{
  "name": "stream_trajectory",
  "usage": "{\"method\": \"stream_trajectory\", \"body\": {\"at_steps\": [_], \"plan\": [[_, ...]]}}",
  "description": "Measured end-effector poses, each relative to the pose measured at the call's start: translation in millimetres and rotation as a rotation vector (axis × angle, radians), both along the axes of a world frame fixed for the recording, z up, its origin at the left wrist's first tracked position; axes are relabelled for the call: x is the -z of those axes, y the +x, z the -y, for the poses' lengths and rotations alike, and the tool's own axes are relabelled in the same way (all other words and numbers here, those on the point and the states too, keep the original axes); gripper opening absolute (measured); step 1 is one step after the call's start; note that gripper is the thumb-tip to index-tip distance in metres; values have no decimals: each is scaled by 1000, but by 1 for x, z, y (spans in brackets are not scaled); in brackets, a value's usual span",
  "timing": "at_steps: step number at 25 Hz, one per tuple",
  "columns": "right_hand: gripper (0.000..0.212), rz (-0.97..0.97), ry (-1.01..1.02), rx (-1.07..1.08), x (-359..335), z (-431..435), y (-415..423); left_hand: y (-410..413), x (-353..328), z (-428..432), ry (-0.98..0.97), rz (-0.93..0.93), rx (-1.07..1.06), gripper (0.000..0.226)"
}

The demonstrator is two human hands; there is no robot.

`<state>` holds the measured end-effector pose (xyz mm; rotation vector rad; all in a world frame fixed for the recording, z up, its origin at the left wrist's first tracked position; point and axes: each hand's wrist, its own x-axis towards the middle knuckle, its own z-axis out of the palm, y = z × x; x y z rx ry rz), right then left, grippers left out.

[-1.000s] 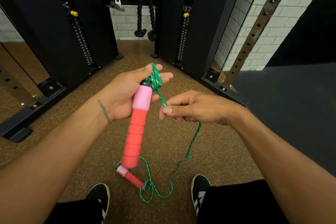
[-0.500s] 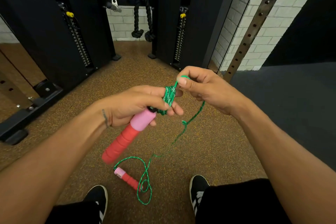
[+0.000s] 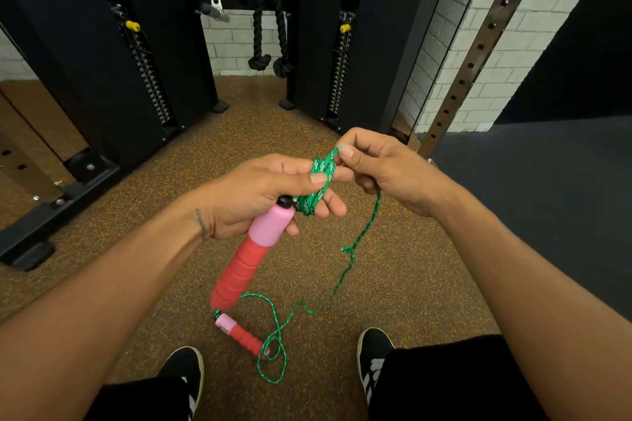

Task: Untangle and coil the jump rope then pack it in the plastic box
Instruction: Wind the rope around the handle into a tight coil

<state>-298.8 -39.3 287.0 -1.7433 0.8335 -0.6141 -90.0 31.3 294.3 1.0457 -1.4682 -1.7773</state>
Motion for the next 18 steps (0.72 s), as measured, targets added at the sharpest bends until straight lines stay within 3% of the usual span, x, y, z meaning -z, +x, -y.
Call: {"method": "stream_trajectory", "body": {"at_steps": [5,14,18], "plan": [[18,-20,16,-33,6,1,3,-1,-1,-3,-44,66,18,39],[18,-23,39,0,11,5,4,1,0,0,-73,10,20,37],[25,-28,87,-29,17,4,8,-1,0,-1,-65,-130,-32,37]]}}
